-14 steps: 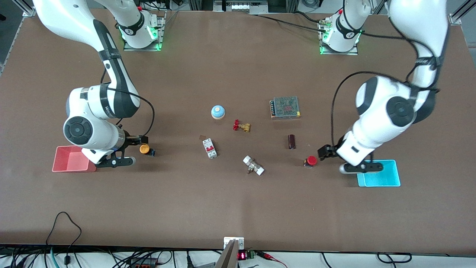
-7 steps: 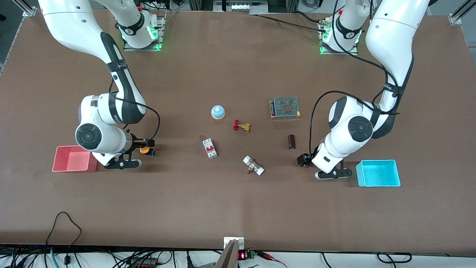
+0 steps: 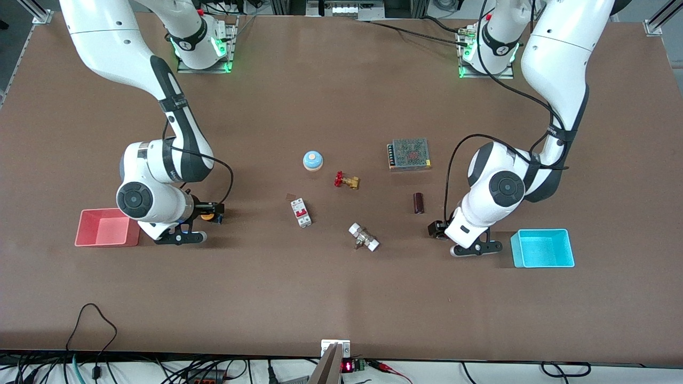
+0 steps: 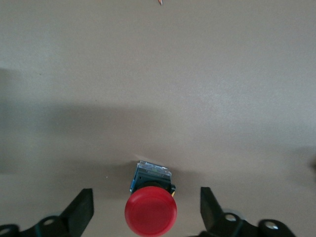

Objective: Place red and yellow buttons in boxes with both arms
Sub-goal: 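Grasp the yellow button with the right gripper while the left gripper grasps red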

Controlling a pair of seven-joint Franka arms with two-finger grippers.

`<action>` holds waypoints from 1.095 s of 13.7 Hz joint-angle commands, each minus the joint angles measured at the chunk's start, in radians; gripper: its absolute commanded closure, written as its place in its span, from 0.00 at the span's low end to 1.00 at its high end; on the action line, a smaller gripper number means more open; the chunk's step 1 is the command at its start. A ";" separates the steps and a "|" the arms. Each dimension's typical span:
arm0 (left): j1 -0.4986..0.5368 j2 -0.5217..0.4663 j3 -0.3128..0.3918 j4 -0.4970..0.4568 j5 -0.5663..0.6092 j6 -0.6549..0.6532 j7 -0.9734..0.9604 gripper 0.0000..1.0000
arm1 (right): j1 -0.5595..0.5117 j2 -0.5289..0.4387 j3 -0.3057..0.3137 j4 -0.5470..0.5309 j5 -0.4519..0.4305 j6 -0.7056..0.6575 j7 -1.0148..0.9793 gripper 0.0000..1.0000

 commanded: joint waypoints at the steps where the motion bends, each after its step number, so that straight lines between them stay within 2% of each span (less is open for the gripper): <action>1: -0.014 -0.009 0.009 -0.019 0.028 0.002 -0.034 0.15 | 0.005 0.009 -0.002 -0.004 0.014 0.019 0.009 0.00; 2: -0.015 -0.009 0.009 -0.019 0.030 0.000 -0.040 0.18 | 0.005 0.015 -0.002 0.001 0.017 0.019 0.009 0.00; 4: -0.018 -0.009 0.009 -0.019 0.030 -0.003 -0.044 0.26 | 0.005 0.028 -0.004 0.006 0.059 0.017 0.009 0.13; 5: -0.020 -0.009 0.009 -0.019 0.030 -0.003 -0.047 0.30 | 0.010 0.028 -0.004 0.006 0.062 0.017 0.006 0.23; 6: -0.020 -0.009 0.009 -0.019 0.030 -0.006 -0.048 0.35 | 0.013 0.028 -0.004 0.006 0.063 0.013 0.009 0.47; 9: -0.020 -0.012 0.009 -0.020 0.030 -0.009 -0.048 0.48 | 0.013 0.028 -0.004 0.007 0.051 0.016 0.004 0.52; 10: -0.020 -0.012 0.009 -0.020 0.030 -0.009 -0.049 0.54 | 0.013 0.028 -0.004 0.007 0.051 0.014 0.006 0.58; 11: -0.020 -0.014 0.009 -0.019 0.030 -0.011 -0.049 0.59 | 0.014 0.028 -0.004 0.009 0.053 0.014 0.006 0.60; 12: -0.020 -0.014 0.009 -0.019 0.030 -0.011 -0.049 0.65 | 0.013 0.028 -0.004 0.010 0.057 0.014 0.006 0.69; 13: -0.020 -0.015 0.009 -0.019 0.030 -0.011 -0.048 0.70 | 0.013 0.023 -0.004 0.018 0.059 0.013 0.006 0.71; 15: -0.008 -0.024 0.009 -0.016 0.030 -0.014 -0.048 0.74 | 0.011 0.003 -0.010 0.047 0.059 0.005 0.004 0.73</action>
